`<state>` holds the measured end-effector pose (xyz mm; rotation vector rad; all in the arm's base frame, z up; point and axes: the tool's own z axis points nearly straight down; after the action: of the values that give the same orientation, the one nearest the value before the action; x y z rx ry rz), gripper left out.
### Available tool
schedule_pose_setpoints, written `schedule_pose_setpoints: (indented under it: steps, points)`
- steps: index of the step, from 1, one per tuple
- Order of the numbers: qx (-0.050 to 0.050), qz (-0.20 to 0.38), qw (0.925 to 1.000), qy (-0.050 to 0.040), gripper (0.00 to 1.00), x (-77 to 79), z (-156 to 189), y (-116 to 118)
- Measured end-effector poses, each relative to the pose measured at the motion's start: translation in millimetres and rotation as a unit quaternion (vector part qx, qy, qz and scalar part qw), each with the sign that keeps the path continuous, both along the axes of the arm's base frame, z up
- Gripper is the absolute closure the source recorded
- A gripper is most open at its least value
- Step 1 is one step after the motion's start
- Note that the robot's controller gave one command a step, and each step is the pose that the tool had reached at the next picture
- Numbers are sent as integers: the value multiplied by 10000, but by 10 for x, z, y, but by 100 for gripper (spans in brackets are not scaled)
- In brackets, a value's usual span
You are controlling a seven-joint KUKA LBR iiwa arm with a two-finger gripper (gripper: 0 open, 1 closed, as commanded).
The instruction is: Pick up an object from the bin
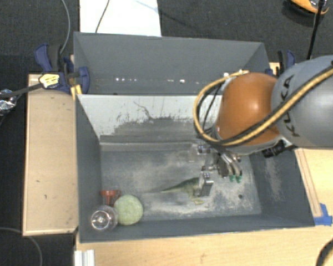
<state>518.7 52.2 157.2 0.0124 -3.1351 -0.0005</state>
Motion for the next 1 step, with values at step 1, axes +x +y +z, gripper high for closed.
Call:
schedule_pose_setpoints:
  steps: [1]
  points:
    - [3, -8, 10000, -39, 0, 17, 43, -2]
